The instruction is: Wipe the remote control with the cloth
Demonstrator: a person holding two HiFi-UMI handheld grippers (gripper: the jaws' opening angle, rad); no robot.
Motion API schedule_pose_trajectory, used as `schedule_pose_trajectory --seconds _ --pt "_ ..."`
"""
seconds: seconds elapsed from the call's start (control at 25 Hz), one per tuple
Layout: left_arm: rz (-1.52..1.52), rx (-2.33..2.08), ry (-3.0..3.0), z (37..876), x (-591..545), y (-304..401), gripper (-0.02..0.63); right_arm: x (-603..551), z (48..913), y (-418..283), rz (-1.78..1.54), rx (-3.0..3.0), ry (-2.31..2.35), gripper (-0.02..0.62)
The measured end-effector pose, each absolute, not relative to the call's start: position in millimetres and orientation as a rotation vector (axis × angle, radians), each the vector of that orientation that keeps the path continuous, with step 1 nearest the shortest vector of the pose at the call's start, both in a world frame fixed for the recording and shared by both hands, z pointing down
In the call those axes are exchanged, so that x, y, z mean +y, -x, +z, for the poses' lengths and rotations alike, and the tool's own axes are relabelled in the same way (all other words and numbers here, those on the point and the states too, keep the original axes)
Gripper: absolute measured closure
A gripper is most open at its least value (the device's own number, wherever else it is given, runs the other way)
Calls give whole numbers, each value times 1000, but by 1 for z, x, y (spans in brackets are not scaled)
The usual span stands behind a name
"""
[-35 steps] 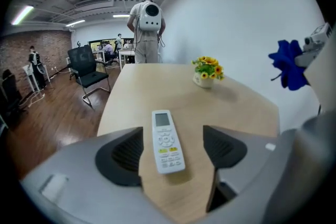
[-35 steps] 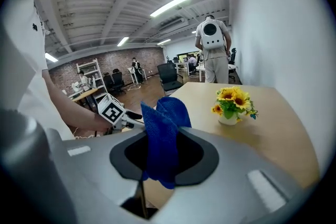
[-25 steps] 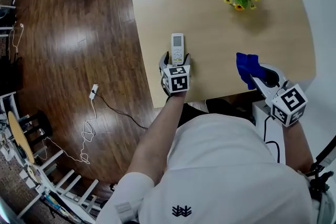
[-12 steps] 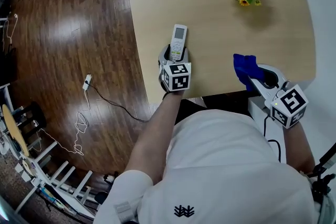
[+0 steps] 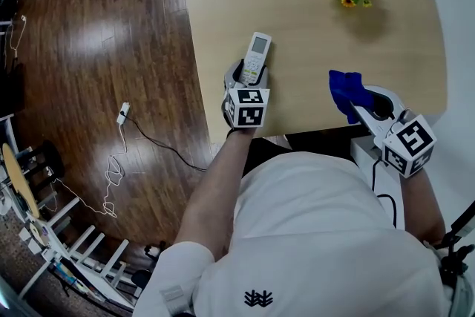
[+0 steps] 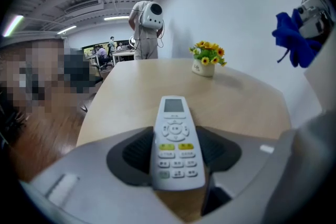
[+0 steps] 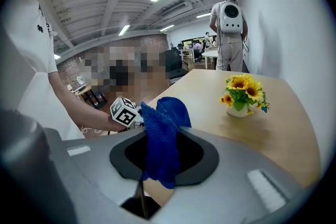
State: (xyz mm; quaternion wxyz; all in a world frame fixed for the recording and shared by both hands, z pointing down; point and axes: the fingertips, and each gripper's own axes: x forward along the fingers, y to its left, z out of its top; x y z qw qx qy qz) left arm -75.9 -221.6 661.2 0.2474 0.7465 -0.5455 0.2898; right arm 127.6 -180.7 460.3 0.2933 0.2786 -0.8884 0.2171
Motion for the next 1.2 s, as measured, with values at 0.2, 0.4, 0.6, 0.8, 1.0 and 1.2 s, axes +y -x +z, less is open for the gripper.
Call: schedule_pose_trajectory --seconds 0.2,0.4,0.6,0.8,1.0,1.2 --pt "756 -1464 -2148 631 -227 69 334 -186 453 -122 549 -2395 -763 511" --pt "700 -1404 -2307 574 -224 55 334 -194 428 -109 488 -2452 -800 511" --pt "662 -1307 -2462 511 -213 42 334 -198 394 -91 406 -2531 -824 511" --pt "661 -1150 -2641 449 -197 23 334 -197 352 -68 298 -2615 -807 511" --pt "669 -1006 -2773 410 -175 14 334 -186 310 -38 166 -2699 -747 511" --pt "661 -924 -2813 395 -175 11 334 -176 288 5 66 -2757 -630 511"
